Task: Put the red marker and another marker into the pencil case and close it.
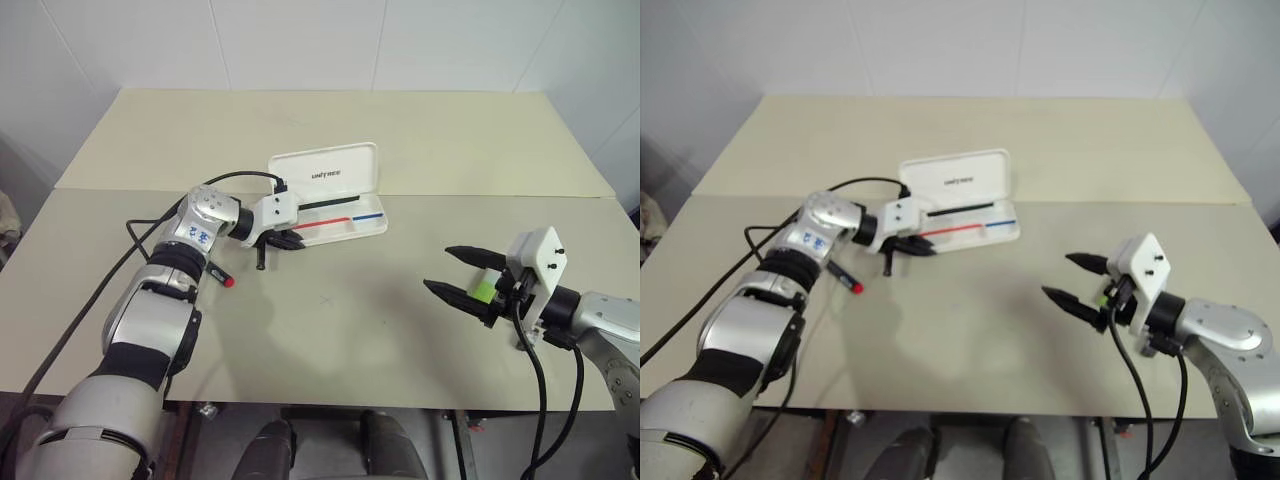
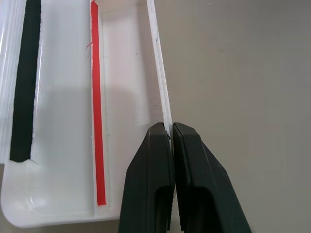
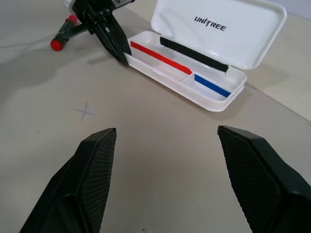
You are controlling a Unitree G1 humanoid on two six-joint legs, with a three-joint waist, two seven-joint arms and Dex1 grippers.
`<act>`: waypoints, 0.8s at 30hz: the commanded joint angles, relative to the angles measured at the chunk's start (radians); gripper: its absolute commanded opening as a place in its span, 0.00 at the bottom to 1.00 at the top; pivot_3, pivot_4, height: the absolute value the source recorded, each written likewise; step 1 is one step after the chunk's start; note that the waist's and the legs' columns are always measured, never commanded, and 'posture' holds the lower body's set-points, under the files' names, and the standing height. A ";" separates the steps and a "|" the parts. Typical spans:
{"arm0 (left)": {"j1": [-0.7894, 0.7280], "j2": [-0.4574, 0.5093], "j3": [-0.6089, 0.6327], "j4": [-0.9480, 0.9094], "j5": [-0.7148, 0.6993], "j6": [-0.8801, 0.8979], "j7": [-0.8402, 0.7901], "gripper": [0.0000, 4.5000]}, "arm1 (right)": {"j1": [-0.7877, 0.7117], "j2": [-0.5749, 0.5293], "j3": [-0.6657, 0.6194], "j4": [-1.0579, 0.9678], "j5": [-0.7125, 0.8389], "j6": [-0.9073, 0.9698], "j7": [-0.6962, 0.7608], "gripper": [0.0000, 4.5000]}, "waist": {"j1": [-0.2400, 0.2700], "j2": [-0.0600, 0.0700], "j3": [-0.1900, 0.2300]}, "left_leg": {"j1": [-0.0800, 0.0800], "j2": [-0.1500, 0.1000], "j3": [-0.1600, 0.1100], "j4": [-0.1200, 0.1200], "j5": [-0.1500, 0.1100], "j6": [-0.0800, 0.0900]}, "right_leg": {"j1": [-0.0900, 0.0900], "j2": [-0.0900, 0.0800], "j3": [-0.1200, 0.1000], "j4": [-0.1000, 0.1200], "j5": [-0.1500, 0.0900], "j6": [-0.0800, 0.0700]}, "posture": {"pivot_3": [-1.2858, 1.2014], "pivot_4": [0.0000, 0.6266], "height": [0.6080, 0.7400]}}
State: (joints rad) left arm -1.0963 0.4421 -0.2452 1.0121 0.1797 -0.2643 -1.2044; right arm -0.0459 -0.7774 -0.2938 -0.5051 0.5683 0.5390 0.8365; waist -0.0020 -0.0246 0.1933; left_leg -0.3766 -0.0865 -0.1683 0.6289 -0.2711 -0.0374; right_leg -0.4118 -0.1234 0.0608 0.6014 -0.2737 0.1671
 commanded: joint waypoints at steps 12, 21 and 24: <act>0.449 0.146 0.015 -0.967 -0.096 0.342 -0.035 0.01 | -0.034 -0.022 -0.020 0.022 0.020 -0.022 0.035 0.78 | 0.002 0.000 0.000 | 0.000 0.001 0.000 0.000 0.000 0.000 | 0.000 0.000 0.001 0.001 0.000 -0.001 | 0.52 0.24 1.00; 0.581 0.156 -0.040 -1.189 -0.077 0.484 0.024 0.01 | -0.044 -0.036 -0.021 0.044 0.019 -0.021 0.055 0.78 | 0.004 0.000 0.000 | 0.001 0.001 0.000 0.001 0.000 0.000 | 0.001 0.000 0.001 0.001 0.000 -0.001 | 0.52 0.24 1.00; 0.596 0.173 -0.068 -1.175 -0.057 0.450 0.036 0.01 | -0.049 -0.037 -0.014 0.047 0.015 -0.021 0.056 0.78 | 0.003 0.000 0.000 | 0.001 0.001 0.000 0.001 0.000 0.000 | 0.001 0.000 0.001 0.001 0.001 -0.001 | 0.52 0.24 1.00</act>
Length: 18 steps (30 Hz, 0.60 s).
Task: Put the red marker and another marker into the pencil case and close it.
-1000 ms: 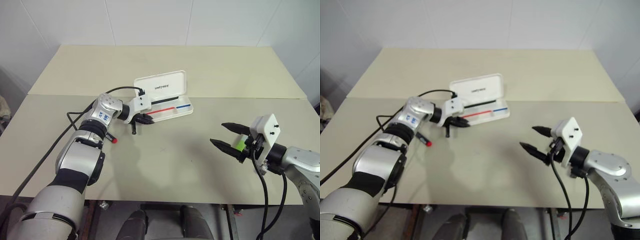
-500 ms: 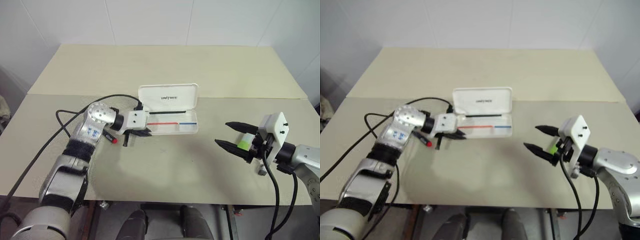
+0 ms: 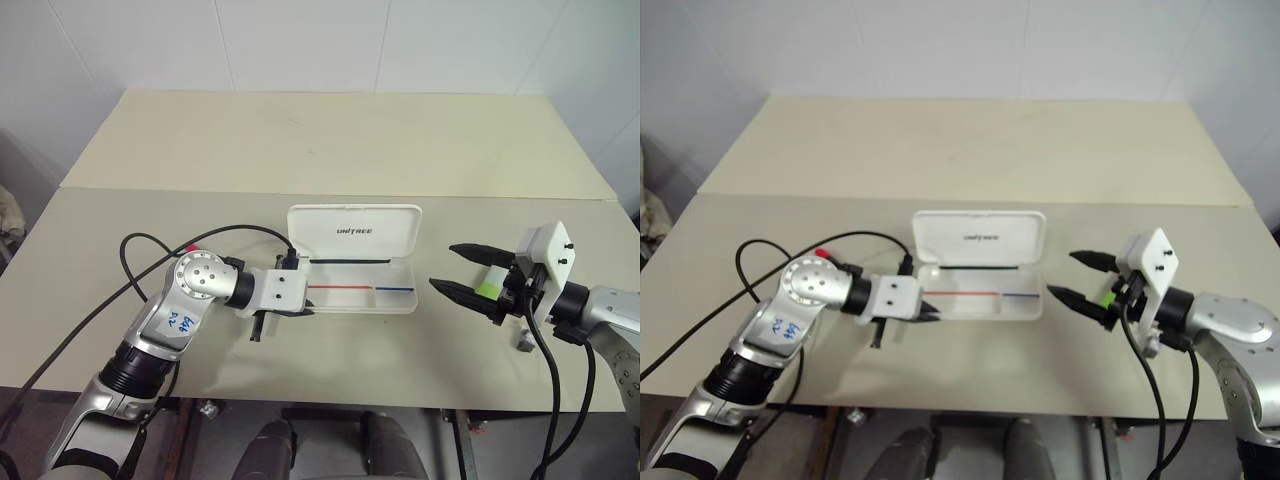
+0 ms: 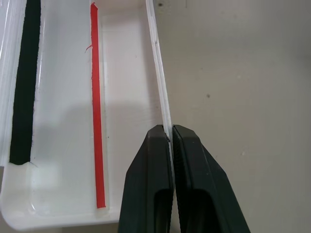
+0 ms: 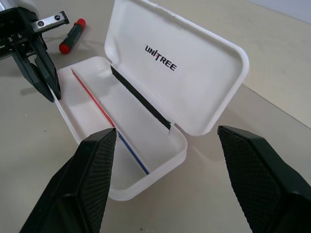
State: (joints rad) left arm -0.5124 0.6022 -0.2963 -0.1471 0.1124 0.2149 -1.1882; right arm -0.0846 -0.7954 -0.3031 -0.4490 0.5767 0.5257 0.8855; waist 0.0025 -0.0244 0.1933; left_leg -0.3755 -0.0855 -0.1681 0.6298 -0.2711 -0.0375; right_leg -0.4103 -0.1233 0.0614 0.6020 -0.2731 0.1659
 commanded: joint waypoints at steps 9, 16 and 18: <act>0.010 0.015 -0.056 0.049 0.046 -0.091 0.072 0.13 | 0.003 -0.015 -0.006 -0.018 -0.004 -0.011 0.001 0.78 | 0.002 0.000 0.000 | 0.000 0.000 0.000 0.000 0.000 0.000 | 0.001 0.000 0.000 -0.001 0.000 0.000 | 0.52 0.24 1.00; 0.007 0.008 -0.067 0.024 0.029 -0.074 0.078 0.62 | 0.017 -0.018 -0.017 -0.028 -0.001 -0.013 -0.004 0.78 | 0.001 0.000 0.000 | 0.001 0.000 0.001 -0.001 0.000 0.000 | 0.001 0.000 0.000 -0.002 0.001 -0.001 | 0.52 0.24 1.00; 0.006 -0.003 -0.067 0.016 0.029 -0.082 0.094 0.76 | 0.019 -0.018 -0.018 -0.030 0.000 -0.014 -0.005 0.78 | 0.000 0.000 0.000 | 0.001 0.000 0.001 -0.001 0.000 0.000 | 0.001 0.000 0.000 -0.002 0.000 -0.001 | 0.52 0.24 1.00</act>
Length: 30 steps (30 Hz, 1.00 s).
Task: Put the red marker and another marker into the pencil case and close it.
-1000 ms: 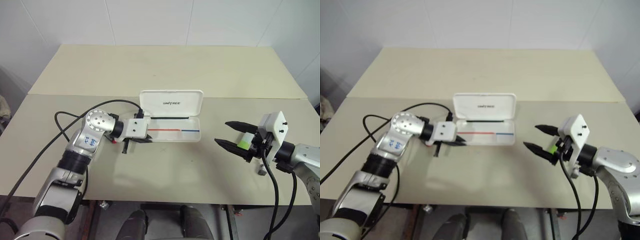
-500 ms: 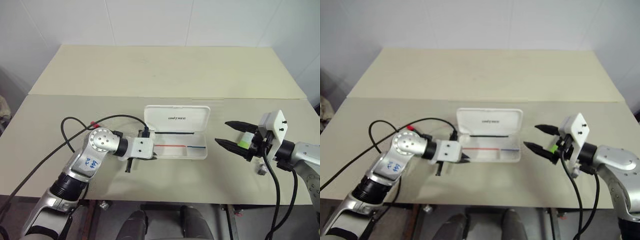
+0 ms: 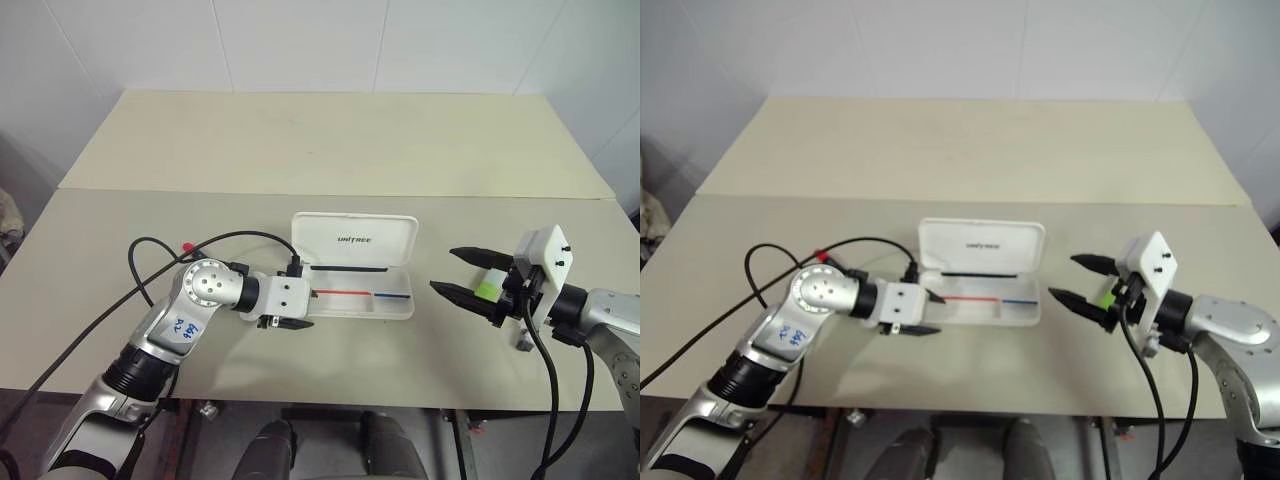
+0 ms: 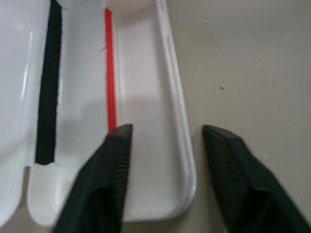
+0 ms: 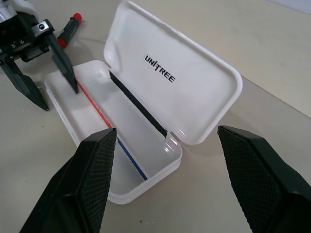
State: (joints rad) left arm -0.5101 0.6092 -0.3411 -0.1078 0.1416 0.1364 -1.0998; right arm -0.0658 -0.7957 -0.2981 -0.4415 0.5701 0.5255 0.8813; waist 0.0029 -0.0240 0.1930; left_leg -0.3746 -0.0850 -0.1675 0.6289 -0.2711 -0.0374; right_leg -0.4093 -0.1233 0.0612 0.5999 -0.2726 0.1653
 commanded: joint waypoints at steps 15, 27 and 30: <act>0.067 -0.025 -0.012 -0.257 -0.065 0.136 0.026 0.99 | -0.040 -0.033 0.000 -0.003 0.006 -0.015 0.026 0.78 | 0.003 0.000 0.000 | -0.001 0.000 0.001 0.000 0.000 0.000 | 0.000 0.000 0.000 -0.002 0.000 0.000 | 0.52 0.24 1.00; 0.068 -0.058 0.057 -0.478 -0.170 0.393 0.117 0.99 | -0.081 -0.044 0.024 0.041 0.001 -0.025 0.080 0.78 | 0.005 0.000 0.000 | -0.001 0.000 0.001 0.000 0.000 0.000 | 0.000 0.000 0.000 -0.002 0.000 0.000 | 0.52 0.24 1.00; 0.052 -0.085 0.103 -0.504 -0.196 0.458 0.178 0.99 | -0.104 -0.045 0.038 0.064 -0.004 -0.032 0.098 0.78 | 0.004 0.000 0.000 | -0.001 0.000 0.001 0.000 0.000 0.000 | 0.000 0.000 0.000 -0.002 0.000 0.000 | 0.52 0.24 1.00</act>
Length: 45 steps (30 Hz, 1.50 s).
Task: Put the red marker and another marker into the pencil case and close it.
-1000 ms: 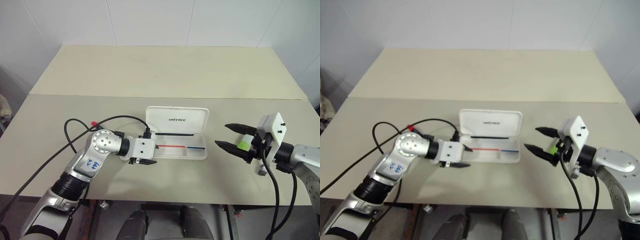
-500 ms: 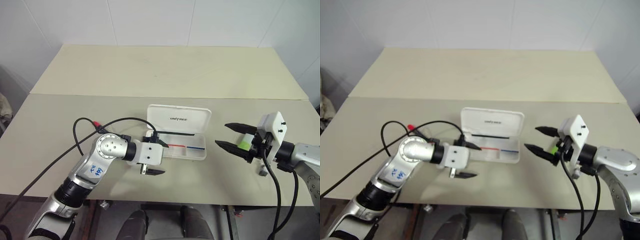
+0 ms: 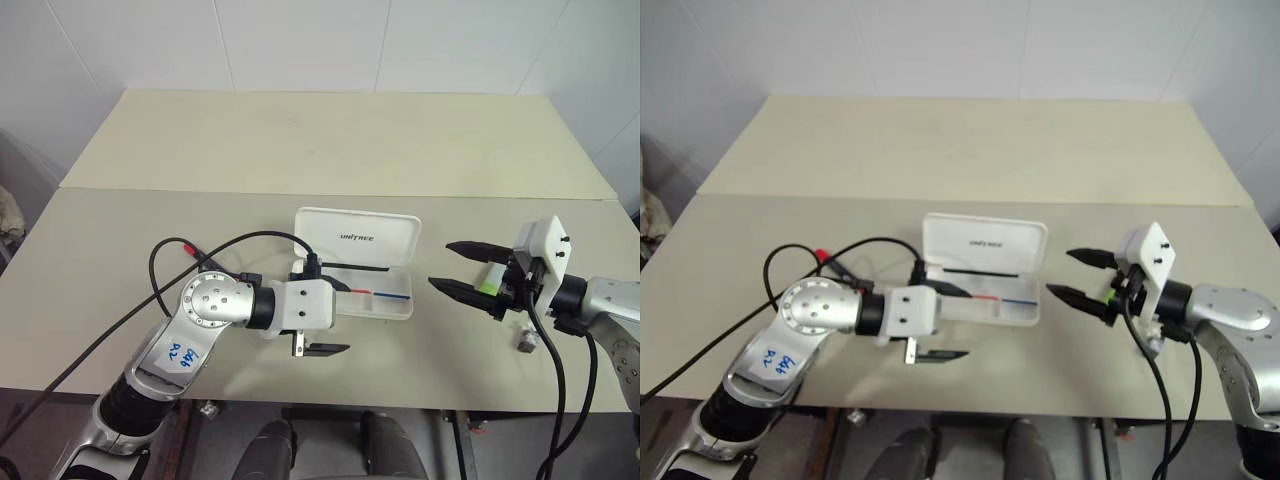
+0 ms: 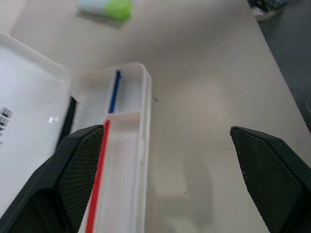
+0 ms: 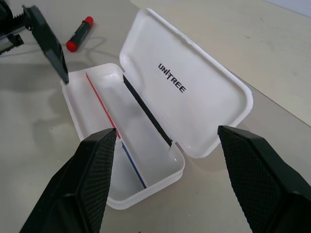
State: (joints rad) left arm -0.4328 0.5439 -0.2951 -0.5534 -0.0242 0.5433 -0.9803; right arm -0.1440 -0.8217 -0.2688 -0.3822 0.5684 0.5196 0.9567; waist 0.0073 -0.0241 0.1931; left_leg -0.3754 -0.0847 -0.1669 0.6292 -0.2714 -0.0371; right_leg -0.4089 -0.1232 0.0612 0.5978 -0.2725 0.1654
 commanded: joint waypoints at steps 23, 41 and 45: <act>-0.045 0.465 0.306 0.508 -0.077 -0.247 -0.144 0.99 | -0.192 -0.001 0.124 0.181 -0.060 -0.115 0.124 0.78 | -0.006 0.001 0.001 | 0.001 0.011 0.001 -0.002 -0.004 -0.006 | -0.002 0.010 0.000 -0.003 0.000 -0.007 | 0.52 0.24 1.00; -0.580 0.296 -0.008 1.479 0.182 -0.784 -0.470 0.99 | -0.157 0.003 0.101 0.143 -0.053 -0.101 0.081 0.78 | -0.012 0.001 0.001 | -0.001 0.011 0.002 -0.001 -0.005 -0.006 | -0.005 0.012 0.000 0.001 0.000 -0.006 | 0.52 0.24 1.00; -0.627 0.273 -0.040 1.583 0.236 -0.843 -0.473 0.91 | -0.117 -0.006 0.071 0.109 -0.029 -0.093 0.081 0.78 | -0.013 0.001 0.001 | -0.001 0.011 0.003 0.000 -0.005 -0.006 | -0.005 0.012 0.000 0.003 0.000 -0.006 | 0.52 0.24 1.00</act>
State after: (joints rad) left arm -1.0363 0.8141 -0.3334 1.0022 0.1911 -0.2731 -1.4444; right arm -0.2629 -0.8106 -0.1483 -0.2282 0.5134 0.4274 1.0374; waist -0.0054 -0.0226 0.1941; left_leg -0.3764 -0.0739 -0.1643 0.6295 -0.2762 -0.0428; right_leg -0.4138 -0.1116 0.0618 0.6015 -0.2725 0.1596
